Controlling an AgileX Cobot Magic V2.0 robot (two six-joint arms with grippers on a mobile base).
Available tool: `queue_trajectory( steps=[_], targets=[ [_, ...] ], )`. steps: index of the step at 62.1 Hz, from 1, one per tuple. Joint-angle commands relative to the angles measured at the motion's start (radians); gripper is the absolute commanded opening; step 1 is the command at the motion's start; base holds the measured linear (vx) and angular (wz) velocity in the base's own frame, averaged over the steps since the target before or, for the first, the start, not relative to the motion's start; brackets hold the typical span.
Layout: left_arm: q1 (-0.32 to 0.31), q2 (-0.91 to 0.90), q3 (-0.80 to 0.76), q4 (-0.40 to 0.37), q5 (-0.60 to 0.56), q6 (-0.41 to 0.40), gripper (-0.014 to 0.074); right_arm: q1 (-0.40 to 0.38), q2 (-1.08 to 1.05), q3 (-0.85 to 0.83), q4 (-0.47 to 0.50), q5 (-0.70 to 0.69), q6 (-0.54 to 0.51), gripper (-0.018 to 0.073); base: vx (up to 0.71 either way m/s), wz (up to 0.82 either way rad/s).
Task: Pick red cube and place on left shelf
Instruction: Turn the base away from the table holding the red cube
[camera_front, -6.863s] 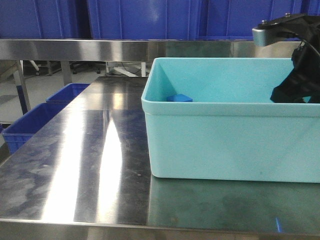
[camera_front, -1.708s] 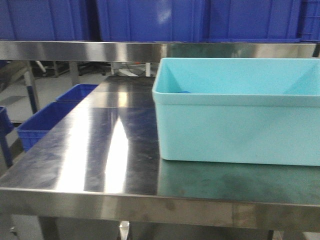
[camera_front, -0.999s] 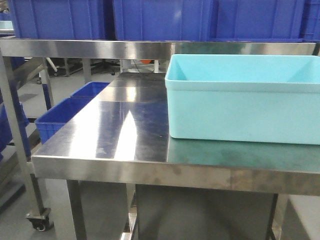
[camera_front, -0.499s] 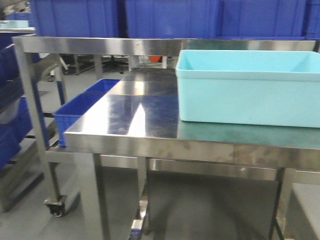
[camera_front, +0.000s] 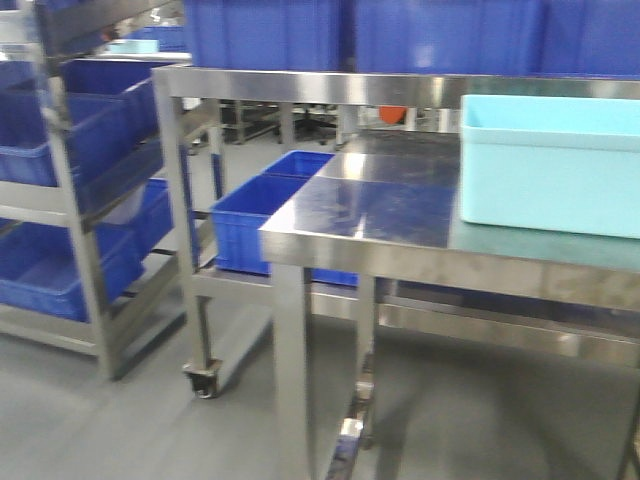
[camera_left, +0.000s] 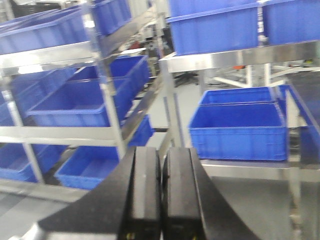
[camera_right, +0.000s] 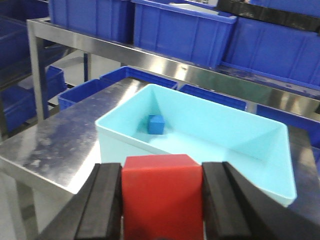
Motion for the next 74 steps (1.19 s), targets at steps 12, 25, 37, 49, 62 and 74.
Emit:
queue_trajectory(
  steps=[12,25,37,49,62,74],
  targets=[
    [-0.007,0.0,0.022,-0.005,-0.09,0.001,0.0106,-0.006,0.004,-0.03,0.006,-0.087,-0.002,0.0057,-0.11,0.36],
    [-0.007,0.0,0.022,-0.005,-0.09,0.001,0.0106,-0.006,0.004,-0.03,0.006,-0.087,-0.002,0.0057,-0.1,0.43],
    [-0.007,0.0,0.022,-0.005,-0.09,0.001,0.0106,-0.006,0.004,-0.03,0.006,-0.087,-0.002,0.0057,-0.12,0.46],
    [-0.007,0.0,0.022,-0.005,-0.09,0.001,0.0106,-0.006,0.004,-0.03,0.006,-0.087,-0.002,0.0057,-0.09,0.55],
    [-0.007,0.0,0.022,-0.005,-0.09,0.001,0.0106,-0.006,0.004,-0.03,0.006,-0.087,-0.002,0.0057,-0.11,0.44],
    [-0.007,0.0,0.022,-0.005,-0.09,0.001,0.0106,-0.006,0.004,-0.03,0.006,-0.086,-0.002,0.0057,-0.09,0.54]
  ],
)
